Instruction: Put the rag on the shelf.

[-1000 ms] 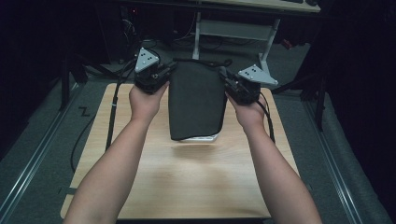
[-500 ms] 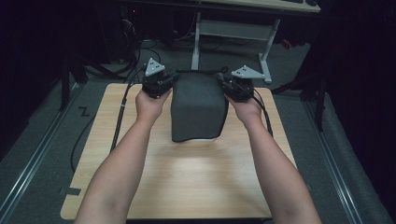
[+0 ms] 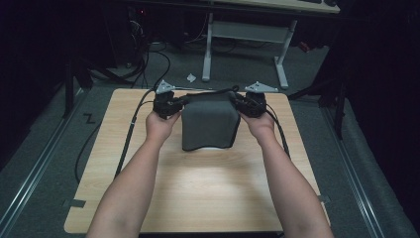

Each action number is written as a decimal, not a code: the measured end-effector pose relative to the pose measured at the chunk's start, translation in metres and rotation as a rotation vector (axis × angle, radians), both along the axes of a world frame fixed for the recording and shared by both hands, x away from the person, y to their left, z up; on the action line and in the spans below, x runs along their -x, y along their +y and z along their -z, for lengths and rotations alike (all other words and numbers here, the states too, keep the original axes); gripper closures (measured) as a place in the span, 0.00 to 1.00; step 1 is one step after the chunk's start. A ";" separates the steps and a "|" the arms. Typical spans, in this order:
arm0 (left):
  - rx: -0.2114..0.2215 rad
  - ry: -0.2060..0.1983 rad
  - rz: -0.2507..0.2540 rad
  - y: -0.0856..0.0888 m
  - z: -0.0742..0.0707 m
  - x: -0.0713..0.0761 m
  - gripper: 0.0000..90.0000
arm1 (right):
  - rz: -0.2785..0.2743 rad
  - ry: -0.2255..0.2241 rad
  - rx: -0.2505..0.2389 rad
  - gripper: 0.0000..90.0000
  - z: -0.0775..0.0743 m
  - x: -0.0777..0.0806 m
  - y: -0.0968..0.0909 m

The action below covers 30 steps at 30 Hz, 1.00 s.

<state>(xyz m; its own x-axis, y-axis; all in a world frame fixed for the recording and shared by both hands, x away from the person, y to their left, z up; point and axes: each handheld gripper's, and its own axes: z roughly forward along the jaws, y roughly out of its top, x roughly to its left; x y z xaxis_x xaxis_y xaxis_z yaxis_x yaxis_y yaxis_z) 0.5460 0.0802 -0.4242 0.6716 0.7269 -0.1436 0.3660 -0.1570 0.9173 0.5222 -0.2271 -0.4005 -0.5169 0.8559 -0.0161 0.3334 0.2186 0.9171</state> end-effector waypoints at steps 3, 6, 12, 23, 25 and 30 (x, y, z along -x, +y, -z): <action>0.016 0.029 0.010 0.002 0.009 0.001 0.95 | -0.005 0.025 -0.003 0.87 0.008 -0.001 -0.002; 0.022 0.049 0.013 0.003 0.017 0.002 0.95 | -0.008 0.045 -0.013 0.87 0.015 -0.001 -0.002; 0.034 0.084 0.023 0.005 0.026 0.005 0.95 | -0.010 0.079 -0.050 0.86 0.022 -0.001 -0.004; 0.059 0.129 0.052 0.008 0.045 0.013 0.95 | -0.008 0.128 -0.099 0.85 0.038 0.001 -0.008; 0.063 0.135 0.052 0.008 0.047 0.014 0.95 | -0.009 0.133 -0.099 0.85 0.041 0.002 -0.008; 0.057 0.140 0.057 0.009 0.050 0.016 0.95 | -0.007 0.153 -0.117 0.83 0.046 0.003 -0.009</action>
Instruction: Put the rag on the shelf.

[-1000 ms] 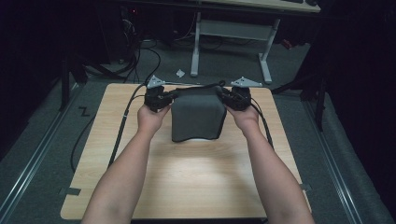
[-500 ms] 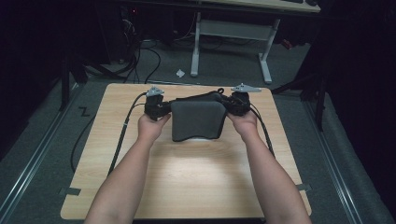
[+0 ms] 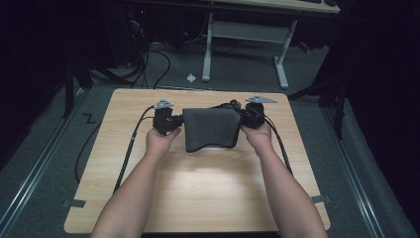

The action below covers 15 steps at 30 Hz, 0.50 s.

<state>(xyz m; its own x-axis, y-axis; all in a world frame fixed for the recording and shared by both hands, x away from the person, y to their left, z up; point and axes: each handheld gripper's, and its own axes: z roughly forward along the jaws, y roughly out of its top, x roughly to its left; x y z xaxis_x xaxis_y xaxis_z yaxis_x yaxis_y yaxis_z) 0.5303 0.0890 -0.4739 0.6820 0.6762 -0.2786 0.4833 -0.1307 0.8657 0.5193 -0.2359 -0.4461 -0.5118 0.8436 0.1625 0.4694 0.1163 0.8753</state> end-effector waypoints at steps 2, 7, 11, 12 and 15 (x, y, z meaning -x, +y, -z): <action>-0.005 -0.001 0.003 0.001 0.000 0.001 0.94 | 0.000 0.000 -0.001 0.82 0.000 0.000 0.000; -0.012 0.002 0.009 0.003 -0.001 0.003 0.94 | 0.005 0.005 -0.009 0.78 0.001 -0.001 0.000; 0.016 0.024 0.006 0.007 0.002 0.005 0.93 | 0.028 -0.003 0.012 0.73 0.000 -0.001 -0.002; 0.016 0.025 0.005 0.007 0.002 0.005 0.92 | 0.036 -0.007 0.018 0.71 -0.001 -0.001 -0.003; 0.012 0.028 -0.002 0.005 0.002 0.006 0.86 | 0.050 -0.005 0.028 0.68 -0.003 -0.002 -0.005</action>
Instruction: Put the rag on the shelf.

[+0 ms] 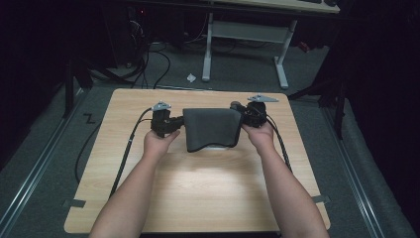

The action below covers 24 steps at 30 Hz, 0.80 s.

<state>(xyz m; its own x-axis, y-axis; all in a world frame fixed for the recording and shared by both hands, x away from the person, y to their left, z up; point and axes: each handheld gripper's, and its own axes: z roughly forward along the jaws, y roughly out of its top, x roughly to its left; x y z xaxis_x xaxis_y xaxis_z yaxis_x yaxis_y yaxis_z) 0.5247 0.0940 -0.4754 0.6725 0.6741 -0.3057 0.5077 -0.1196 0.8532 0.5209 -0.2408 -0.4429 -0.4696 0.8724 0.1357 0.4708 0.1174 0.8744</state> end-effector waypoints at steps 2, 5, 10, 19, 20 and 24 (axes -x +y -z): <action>0.003 0.005 -0.009 0.000 -0.001 0.000 0.83 | 0.003 -0.006 0.011 0.66 -0.002 0.000 -0.001; 0.000 0.019 -0.013 0.001 -0.001 -0.002 0.79 | 0.013 -0.012 0.021 0.63 -0.005 -0.001 -0.002; -0.008 0.021 -0.033 0.006 -0.001 -0.003 0.73 | 0.031 -0.012 0.032 0.60 -0.006 -0.003 -0.005; -0.019 -0.013 -0.069 0.013 -0.008 -0.003 0.71 | 0.043 -0.012 0.042 0.60 -0.006 -0.003 -0.007; -0.023 -0.020 -0.075 0.014 -0.009 -0.002 0.70 | 0.045 -0.014 0.046 0.60 -0.007 -0.003 -0.008; -0.034 -0.030 -0.087 0.018 -0.011 -0.001 0.69 | 0.057 -0.019 0.055 0.59 -0.009 -0.002 -0.013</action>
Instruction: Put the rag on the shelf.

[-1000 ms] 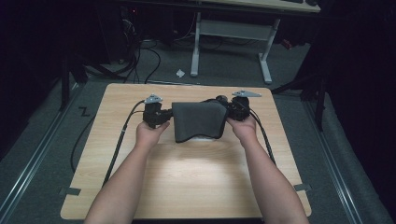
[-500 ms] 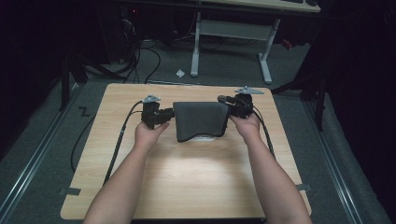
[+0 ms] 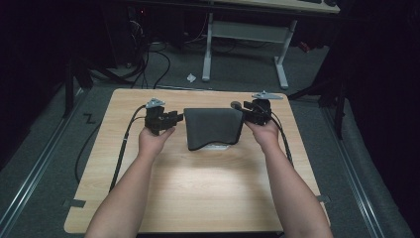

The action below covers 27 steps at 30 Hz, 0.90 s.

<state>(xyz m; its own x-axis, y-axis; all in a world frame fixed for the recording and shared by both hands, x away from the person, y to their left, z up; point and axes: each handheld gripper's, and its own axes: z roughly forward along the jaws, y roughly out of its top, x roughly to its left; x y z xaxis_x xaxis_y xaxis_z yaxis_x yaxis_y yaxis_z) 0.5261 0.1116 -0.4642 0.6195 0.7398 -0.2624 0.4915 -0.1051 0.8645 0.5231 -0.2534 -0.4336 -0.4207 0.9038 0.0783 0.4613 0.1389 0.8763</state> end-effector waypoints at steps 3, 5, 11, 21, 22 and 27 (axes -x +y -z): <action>-0.007 -0.011 -0.012 0.004 -0.002 0.001 0.68 | 0.014 -0.010 -0.003 0.59 -0.003 0.001 -0.006; -0.017 -0.021 -0.034 0.008 -0.003 0.001 0.67 | 0.028 -0.016 -0.001 0.58 -0.004 0.003 -0.011; -0.034 -0.038 -0.075 0.025 -0.005 0.006 0.65 | 0.065 -0.027 0.001 0.55 -0.006 0.012 -0.028; -0.045 -0.086 -0.144 0.055 -0.011 0.026 0.62 | 0.088 -0.054 0.051 0.51 -0.005 0.038 -0.044; -0.046 -0.086 -0.151 0.058 -0.012 0.028 0.61 | 0.095 -0.069 0.054 0.51 -0.004 0.041 -0.045; -0.054 -0.106 -0.167 0.068 -0.013 0.043 0.59 | 0.085 -0.050 0.059 0.49 -0.006 0.053 -0.047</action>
<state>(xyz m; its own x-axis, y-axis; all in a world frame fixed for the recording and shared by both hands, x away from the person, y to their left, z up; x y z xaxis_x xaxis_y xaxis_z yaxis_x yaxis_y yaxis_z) 0.4829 0.1797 -0.4513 0.5088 0.8459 -0.1598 0.4127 -0.0768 0.9076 0.4701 -0.3009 -0.4274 -0.3440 0.9389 0.0043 0.4294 0.1533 0.8900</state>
